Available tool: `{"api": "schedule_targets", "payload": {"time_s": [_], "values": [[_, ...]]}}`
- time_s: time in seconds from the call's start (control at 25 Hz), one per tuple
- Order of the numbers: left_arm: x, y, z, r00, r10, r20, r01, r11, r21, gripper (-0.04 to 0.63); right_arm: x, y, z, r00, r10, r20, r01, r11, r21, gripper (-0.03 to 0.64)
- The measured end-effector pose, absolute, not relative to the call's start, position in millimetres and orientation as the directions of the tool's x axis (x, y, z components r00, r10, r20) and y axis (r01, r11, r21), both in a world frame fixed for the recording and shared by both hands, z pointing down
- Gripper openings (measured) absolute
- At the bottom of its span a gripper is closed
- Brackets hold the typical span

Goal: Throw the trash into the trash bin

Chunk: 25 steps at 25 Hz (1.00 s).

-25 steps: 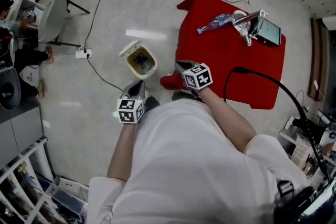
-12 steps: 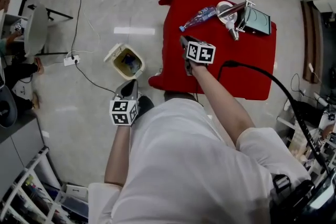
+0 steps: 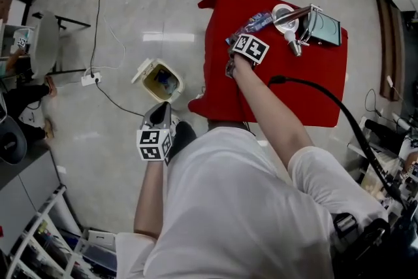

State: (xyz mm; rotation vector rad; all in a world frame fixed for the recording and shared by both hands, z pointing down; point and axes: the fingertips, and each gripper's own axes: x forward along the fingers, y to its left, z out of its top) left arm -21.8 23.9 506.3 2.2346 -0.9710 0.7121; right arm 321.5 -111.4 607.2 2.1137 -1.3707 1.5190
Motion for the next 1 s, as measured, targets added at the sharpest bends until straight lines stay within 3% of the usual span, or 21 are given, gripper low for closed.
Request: {"api": "schedule_targets", "payload": {"time_s": [0.16, 0.4, 0.64, 1.0], "values": [[-37, 25, 510, 0.568, -0.467, 0.678, -0.795, -0.523, 0.307, 0.006, 336, -125, 624, 0.151, -0.484, 0.862, -0.713, -0.657, -0.244, 0.335], [-55, 31, 518, 0.543, -0.472, 0.694, -0.819, -0.479, 0.315, 0.006, 351, -132, 641, 0.225, -0.351, 0.909, -0.695, -0.712, -0.102, 0.345], [-55, 25, 522, 0.546, -0.467, 0.696, -0.817, -0.481, 0.317, 0.005, 366, -127, 652, 0.260, -0.324, 0.910, -0.715, -0.698, -0.043, 0.218], [-51, 19, 520, 0.553, -0.467, 0.690, -0.807, -0.507, 0.304, 0.005, 352, -121, 646, 0.146, -0.402, 0.904, -0.733, -0.658, -0.174, 0.190]]}}
